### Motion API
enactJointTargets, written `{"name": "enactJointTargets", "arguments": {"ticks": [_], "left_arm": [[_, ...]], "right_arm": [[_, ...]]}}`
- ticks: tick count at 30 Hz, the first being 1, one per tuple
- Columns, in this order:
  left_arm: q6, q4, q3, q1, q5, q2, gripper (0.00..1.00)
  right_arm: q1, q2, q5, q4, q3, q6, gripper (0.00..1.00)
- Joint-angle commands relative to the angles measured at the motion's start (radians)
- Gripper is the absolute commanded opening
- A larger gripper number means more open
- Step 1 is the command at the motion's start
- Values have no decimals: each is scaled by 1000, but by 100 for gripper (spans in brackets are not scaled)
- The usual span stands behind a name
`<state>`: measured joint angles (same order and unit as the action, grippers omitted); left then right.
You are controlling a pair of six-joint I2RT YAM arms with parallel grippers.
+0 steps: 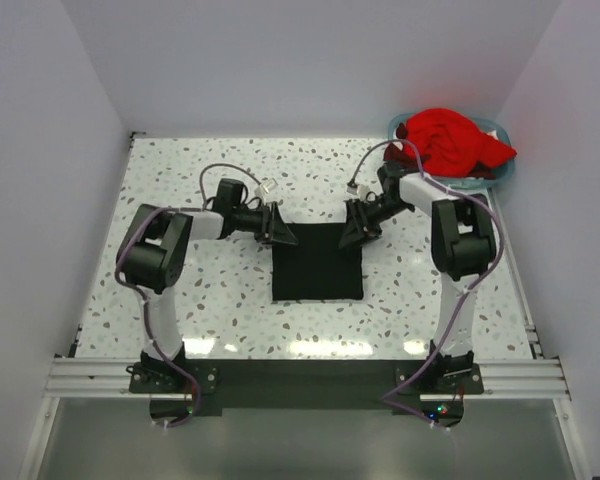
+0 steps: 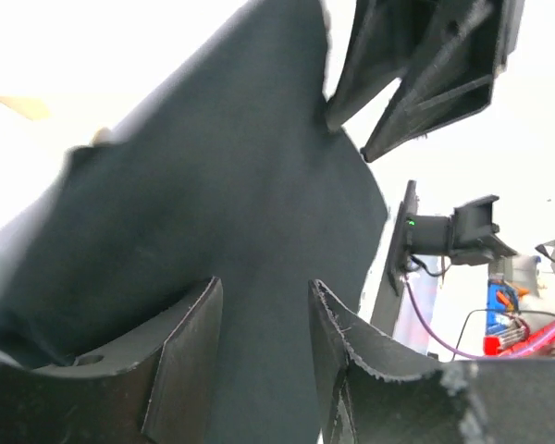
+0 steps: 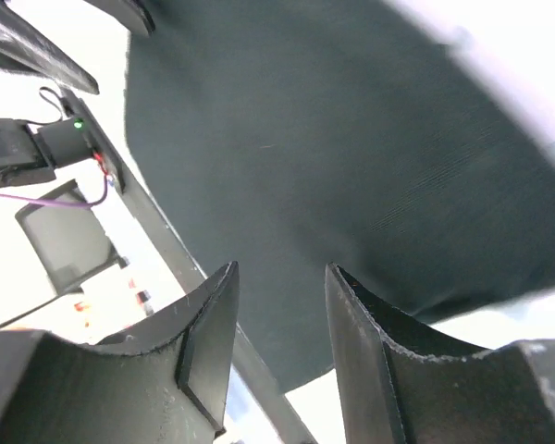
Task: Fold and stack the t-shirts
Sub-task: Fold the tshirt
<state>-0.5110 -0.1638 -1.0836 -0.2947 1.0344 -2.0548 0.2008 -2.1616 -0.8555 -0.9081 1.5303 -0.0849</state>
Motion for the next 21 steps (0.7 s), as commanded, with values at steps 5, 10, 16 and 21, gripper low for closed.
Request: {"name": "enactJointTargets", "arguments": {"ticks": [5,10,16,21], "left_arm": [[-117,-113,215,-110,49,387,48],[-259,-334,430,-182,38,387,49],[-160,-231,464,-185,-8,215,53],[-141,-186,381,-98,1,73,53]], "right_arm": [[78,388,-157,54,-217,117,49],[173,413,-163,239,-464,227,50],[134,217,-45,157,-496,114,50],[1,28,81,9,-395,10,48]]}}
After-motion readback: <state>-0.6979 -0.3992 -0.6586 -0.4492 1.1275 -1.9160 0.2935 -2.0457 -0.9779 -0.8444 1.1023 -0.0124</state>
